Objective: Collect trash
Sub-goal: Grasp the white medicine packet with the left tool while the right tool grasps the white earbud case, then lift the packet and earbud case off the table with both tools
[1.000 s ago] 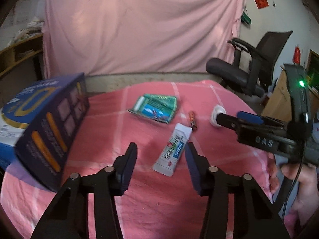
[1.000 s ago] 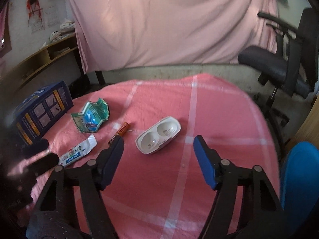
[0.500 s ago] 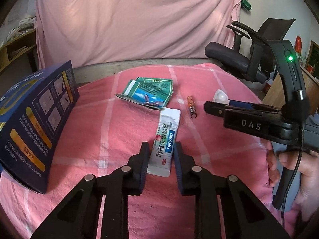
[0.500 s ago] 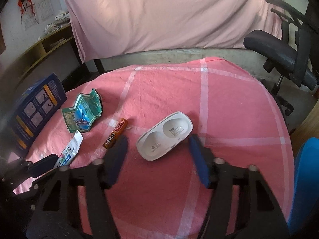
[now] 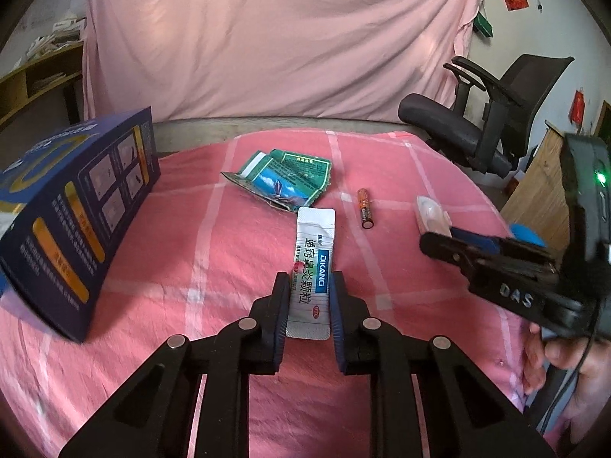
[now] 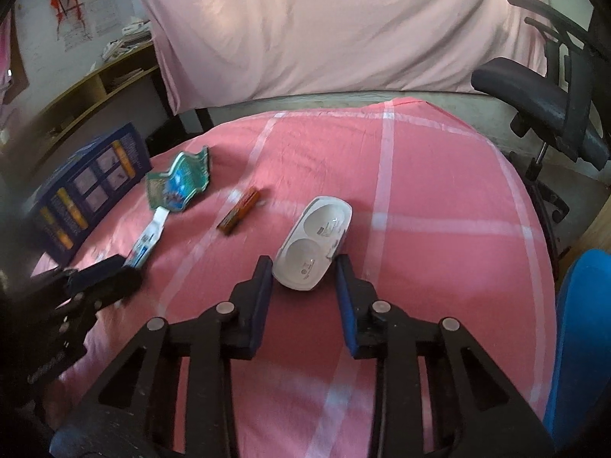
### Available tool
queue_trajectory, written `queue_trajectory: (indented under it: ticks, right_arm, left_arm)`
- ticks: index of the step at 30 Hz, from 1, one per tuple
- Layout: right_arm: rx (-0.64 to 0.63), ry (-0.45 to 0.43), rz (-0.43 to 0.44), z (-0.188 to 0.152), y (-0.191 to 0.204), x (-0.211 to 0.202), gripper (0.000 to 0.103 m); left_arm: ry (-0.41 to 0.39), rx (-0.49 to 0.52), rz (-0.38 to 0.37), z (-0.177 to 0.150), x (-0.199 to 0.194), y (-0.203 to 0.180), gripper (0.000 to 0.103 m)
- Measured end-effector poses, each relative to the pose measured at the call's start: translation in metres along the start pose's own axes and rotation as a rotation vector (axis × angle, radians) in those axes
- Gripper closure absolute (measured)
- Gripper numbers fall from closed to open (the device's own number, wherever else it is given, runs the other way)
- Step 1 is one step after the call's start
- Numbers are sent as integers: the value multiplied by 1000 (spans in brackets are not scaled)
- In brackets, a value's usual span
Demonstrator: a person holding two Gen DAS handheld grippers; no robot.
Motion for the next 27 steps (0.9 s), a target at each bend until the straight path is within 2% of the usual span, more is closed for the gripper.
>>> queue_trajectory:
  ticks: [10,13,19,22,27]
  right_arm:
    - [10,-94,55,-10,1,-34,46]
    - [-8,-151,70,-11,7,-48,46]
    - [-83,-331,56,-6,18,-89,46]
    - [-129,-415,6,-4,23,-109,46]
    - [-141,-589,-62,3,17,-157,47]
  left_arm:
    - [-37,7,13,-1,-19,-10,86]
    - [-65,4,24,2,-27,-14,86]
    - [-172,-6,16,16,-55,-29,86]
    - [-231,-12,-38,29,-73,-42,86]
    - [-342,32,-75,50,-104,-71,86]
Point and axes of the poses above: each gripper's, at about its wrist camera, not at the fingertips, and x roughly the way its jaws point, y to its left, z to its top, the point moved 7 cm from there along x, roughly the way its jaws point, and after that the axes turned 10 degrees about z, right-handed, at the moved point
